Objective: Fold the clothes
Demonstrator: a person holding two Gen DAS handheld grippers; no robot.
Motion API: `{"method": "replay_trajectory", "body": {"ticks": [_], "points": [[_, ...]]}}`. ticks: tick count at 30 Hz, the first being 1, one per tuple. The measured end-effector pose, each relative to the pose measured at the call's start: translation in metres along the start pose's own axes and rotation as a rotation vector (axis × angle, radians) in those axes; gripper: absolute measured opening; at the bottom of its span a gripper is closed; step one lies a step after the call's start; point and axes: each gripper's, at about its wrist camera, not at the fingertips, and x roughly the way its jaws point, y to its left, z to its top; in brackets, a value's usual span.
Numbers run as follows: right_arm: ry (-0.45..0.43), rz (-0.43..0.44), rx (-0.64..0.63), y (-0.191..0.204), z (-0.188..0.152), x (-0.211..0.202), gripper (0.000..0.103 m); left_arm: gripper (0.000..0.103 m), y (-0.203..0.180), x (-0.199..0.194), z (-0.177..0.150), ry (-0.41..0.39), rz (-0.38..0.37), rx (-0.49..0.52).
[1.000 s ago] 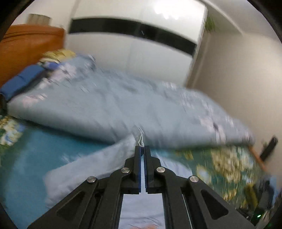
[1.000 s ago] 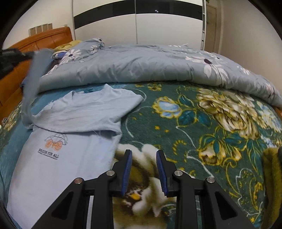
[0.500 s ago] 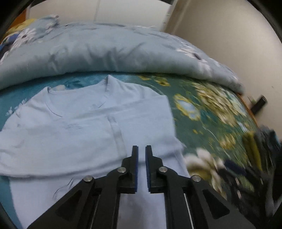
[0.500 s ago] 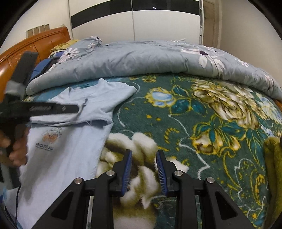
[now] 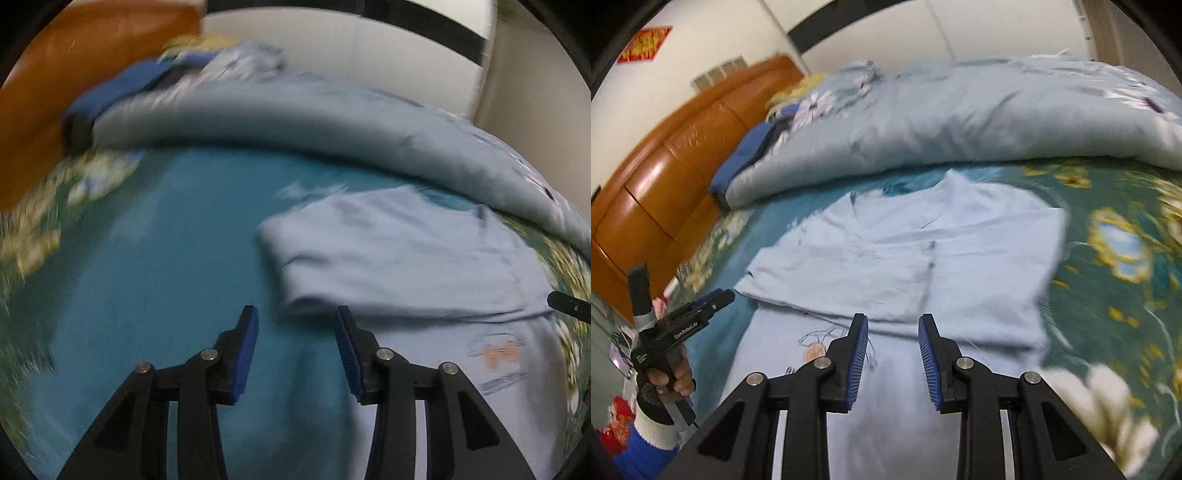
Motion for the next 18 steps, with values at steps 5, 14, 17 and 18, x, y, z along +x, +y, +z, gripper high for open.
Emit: {"method": "replay_trajectory", "body": {"ticks": [5, 14, 17, 18], "points": [[0.024, -0.053, 0.091, -0.012, 0.014, 0.042, 0.031, 0.044, 0.023, 0.013, -0.007, 0.007, -0.057, -0.078], [0.017, 0.008, 0.127, -0.007, 0.023, 0.063, 0.034, 0.044, 0.012, 0.025, -0.004, -0.026, -0.108, -0.099], [0.021, 0.033, 0.123, -0.002, 0.026, 0.063, 0.029, 0.045, 0.01, 0.026, -0.003, -0.029, -0.107, -0.101], [0.022, 0.037, 0.119, 0.0, 0.027, 0.062, 0.018, 0.045, 0.01, 0.027, -0.002, -0.029, -0.109, -0.105]]}}
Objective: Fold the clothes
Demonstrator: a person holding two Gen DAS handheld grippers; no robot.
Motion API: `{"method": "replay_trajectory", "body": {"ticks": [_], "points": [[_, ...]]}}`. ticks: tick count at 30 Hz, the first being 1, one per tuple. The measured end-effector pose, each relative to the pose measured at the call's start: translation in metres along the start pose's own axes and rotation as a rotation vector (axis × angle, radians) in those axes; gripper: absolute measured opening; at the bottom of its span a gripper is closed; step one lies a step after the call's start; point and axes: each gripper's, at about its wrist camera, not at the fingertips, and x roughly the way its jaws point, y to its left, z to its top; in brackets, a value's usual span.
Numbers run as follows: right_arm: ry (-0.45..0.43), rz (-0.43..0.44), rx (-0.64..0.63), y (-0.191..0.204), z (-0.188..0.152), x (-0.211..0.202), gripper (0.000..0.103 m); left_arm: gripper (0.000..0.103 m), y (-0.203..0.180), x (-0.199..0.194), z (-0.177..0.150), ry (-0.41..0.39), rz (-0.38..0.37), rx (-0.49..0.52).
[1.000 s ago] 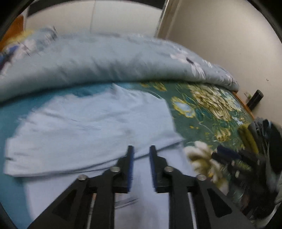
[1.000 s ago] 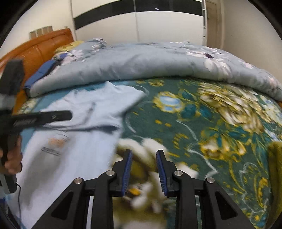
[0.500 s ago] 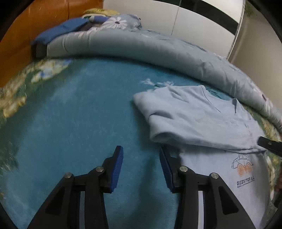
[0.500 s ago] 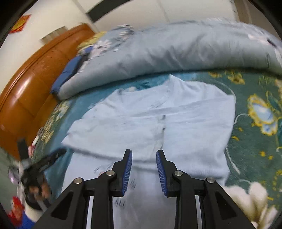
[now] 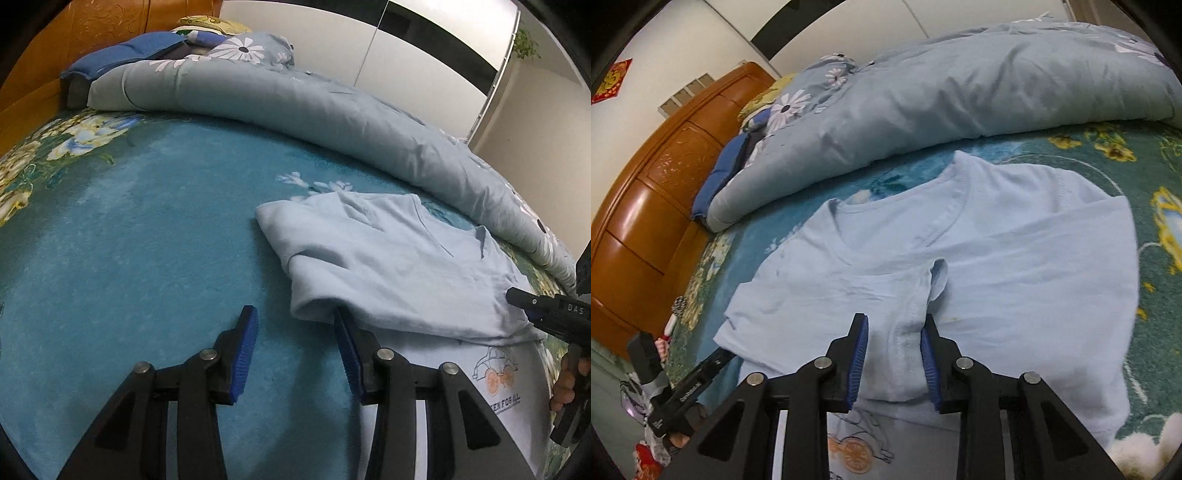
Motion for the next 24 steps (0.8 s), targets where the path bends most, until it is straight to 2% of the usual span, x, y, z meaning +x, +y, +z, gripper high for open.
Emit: {"method": "replay_trajectory", "body": {"ticks": [1, 5, 9, 11, 17, 20, 23, 24], "points": [[-0.003, -0.008, -0.007, 0.002, 0.002, -0.001, 0.01, 0.045, 0.0, 0.001, 0.0, 0.0, -0.002, -0.004], [-0.064, -0.04, -0.062, 0.015, 0.016, -0.024, 0.007, 0.045, 0.001, 0.003, 0.003, 0.0, 0.005, -0.015], [-0.216, -0.04, -0.131, 0.026, 0.029, -0.075, 0.007, 0.045, -0.006, 0.005, 0.003, -0.002, 0.051, 0.005], [-0.256, -0.071, -0.144, 0.021, 0.032, -0.091, 0.007, 0.045, -0.011, 0.005, 0.002, 0.002, 0.055, 0.029], [-0.18, -0.213, -0.058, -0.036, 0.018, -0.075, 0.007, 0.045, -0.017, 0.007, 0.001, 0.008, 0.07, 0.062], [-0.142, -0.218, -0.009, -0.06, 0.009, -0.065, 0.007, 0.045, -0.016, 0.006, 0.001, 0.009, 0.074, 0.058], [-0.122, -0.225, 0.003, -0.068, 0.005, -0.059, 0.008, 0.045, -0.014, 0.003, 0.0, 0.011, 0.066, 0.044], [-0.12, -0.227, 0.006, -0.069, 0.004, -0.058, 0.011, 0.045, -0.012, 0.0, 0.0, 0.011, 0.059, 0.034]]}}
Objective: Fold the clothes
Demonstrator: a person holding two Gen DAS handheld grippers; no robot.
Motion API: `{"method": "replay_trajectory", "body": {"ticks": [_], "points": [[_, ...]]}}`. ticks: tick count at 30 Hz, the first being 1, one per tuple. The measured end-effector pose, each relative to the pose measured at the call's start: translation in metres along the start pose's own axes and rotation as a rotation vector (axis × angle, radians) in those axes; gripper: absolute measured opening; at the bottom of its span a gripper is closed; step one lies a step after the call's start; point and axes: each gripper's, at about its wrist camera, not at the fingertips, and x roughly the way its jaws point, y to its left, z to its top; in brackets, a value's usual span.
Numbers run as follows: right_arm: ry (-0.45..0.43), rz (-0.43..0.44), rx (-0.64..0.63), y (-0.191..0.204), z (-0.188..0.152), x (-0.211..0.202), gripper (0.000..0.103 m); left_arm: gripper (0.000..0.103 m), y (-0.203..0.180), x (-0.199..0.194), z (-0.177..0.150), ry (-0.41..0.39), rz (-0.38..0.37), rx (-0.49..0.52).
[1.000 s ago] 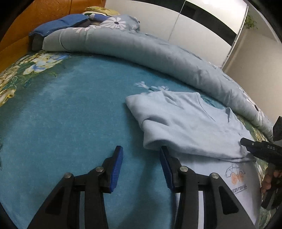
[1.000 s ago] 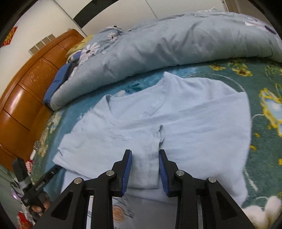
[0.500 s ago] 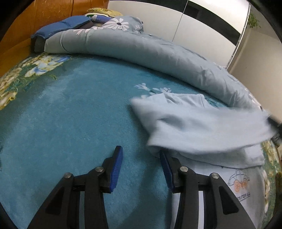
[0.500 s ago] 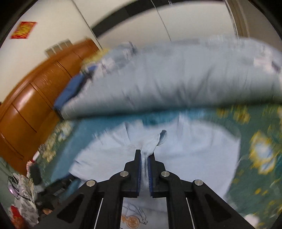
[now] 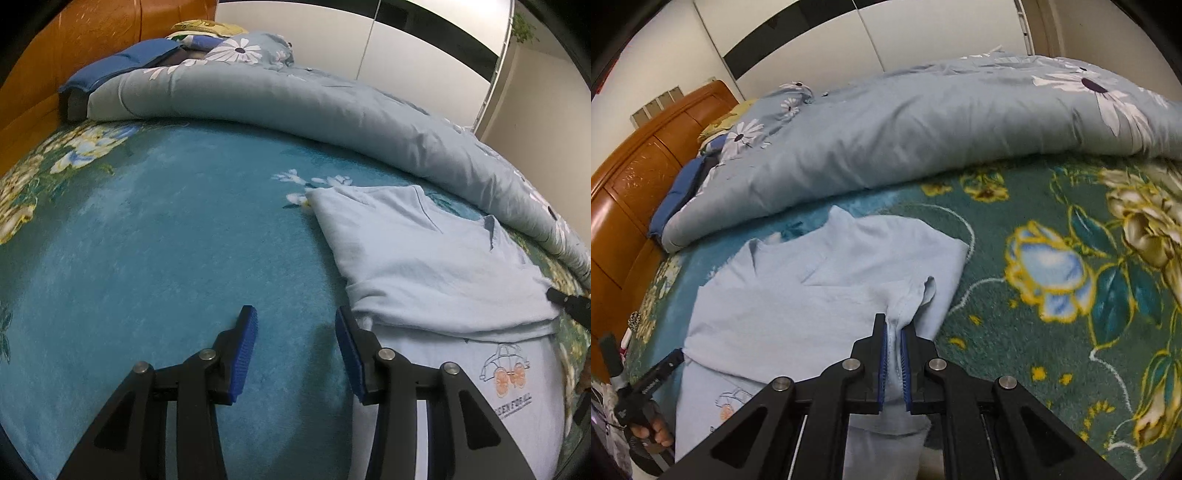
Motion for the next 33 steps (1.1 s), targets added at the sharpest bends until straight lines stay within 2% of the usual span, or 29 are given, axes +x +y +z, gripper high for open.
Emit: {"method": "replay_trajectory", "body": {"ticks": [2, 6, 10, 15, 18, 22, 25, 28, 33], "points": [[0.001, -0.009, 0.001, -0.002, 0.0, 0.0, 0.012, 0.045, 0.003, -0.006, 0.0, -0.003, -0.007, -0.011], [-0.014, -0.091, -0.035, -0.001, 0.001, -0.011, 0.019, 0.045, 0.005, -0.018, 0.0, -0.007, 0.007, -0.009], [-0.017, -0.151, -0.047, -0.009, -0.004, -0.037, 0.02, 0.045, 0.009, -0.04, -0.009, 0.0, 0.009, 0.005], [-0.023, -0.059, -0.052, -0.014, -0.054, -0.102, 0.024, 0.045, 0.013, -0.096, -0.047, -0.014, -0.036, 0.071], [0.014, -0.001, -0.055, -0.015, -0.108, -0.134, 0.03, 0.045, 0.013, -0.129, -0.082, -0.007, -0.077, 0.116], [0.063, 0.071, -0.064, -0.014, -0.182, -0.165, 0.031, 0.046, 0.012, -0.155, -0.128, 0.044, -0.165, 0.12], [0.085, 0.115, -0.021, -0.018, -0.225, -0.179, 0.031, 0.046, 0.013, -0.167, -0.159, 0.082, -0.194, 0.13], [0.104, 0.147, 0.035, -0.023, -0.255, -0.183, 0.031, 0.046, 0.015, -0.172, -0.183, 0.122, -0.223, 0.117], [0.091, 0.191, 0.084, -0.017, -0.267, -0.182, 0.033, 0.045, 0.012, -0.18, -0.2, 0.14, -0.223, 0.094]]}}
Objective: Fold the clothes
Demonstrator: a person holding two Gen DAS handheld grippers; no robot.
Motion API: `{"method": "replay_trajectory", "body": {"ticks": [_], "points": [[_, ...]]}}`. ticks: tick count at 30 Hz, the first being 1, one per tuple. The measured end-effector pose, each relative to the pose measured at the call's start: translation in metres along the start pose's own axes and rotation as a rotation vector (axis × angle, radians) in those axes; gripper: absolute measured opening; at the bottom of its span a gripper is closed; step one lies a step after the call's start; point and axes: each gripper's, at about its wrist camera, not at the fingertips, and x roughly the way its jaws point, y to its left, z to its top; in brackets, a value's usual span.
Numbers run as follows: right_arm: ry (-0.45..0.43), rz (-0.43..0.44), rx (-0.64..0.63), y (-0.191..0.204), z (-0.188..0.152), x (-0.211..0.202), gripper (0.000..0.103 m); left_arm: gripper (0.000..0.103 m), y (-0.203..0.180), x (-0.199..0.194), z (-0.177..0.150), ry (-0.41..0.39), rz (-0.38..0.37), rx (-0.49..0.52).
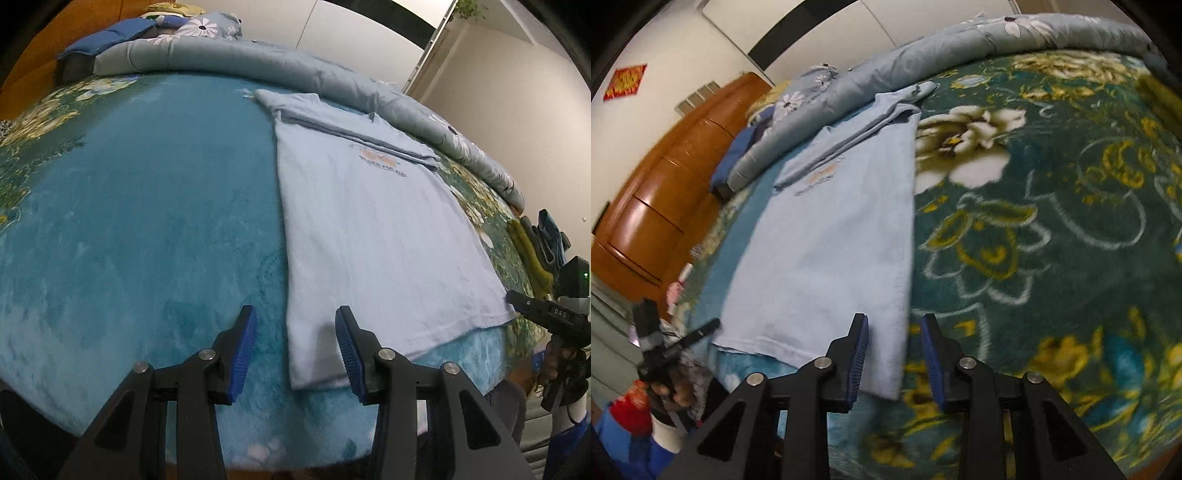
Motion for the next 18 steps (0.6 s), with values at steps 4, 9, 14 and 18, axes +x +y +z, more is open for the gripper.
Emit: {"method": "replay_trajectory", "body": {"ticks": [4, 9, 14, 18], "points": [[-0.008, 0.019, 0.011, 0.006, -0.004, 0.001, 0.006, 0.045, 0.0, -0.007, -0.003, 0.006, 0.004, -0.018], [-0.022, -0.045, -0.013, 0.005, -0.006, -0.011, 0.004, 0.046, 0.004, -0.016, -0.006, 0.012, -0.024, -0.033], [-0.021, -0.063, -0.03, 0.005, -0.006, -0.011, 0.004, 0.045, 0.004, -0.005, -0.005, 0.058, -0.11, -0.073], [-0.024, -0.036, -0.016, 0.003, -0.007, -0.013, 0.004, 0.045, 0.006, 0.005, -0.004, 0.084, -0.131, -0.123]]}}
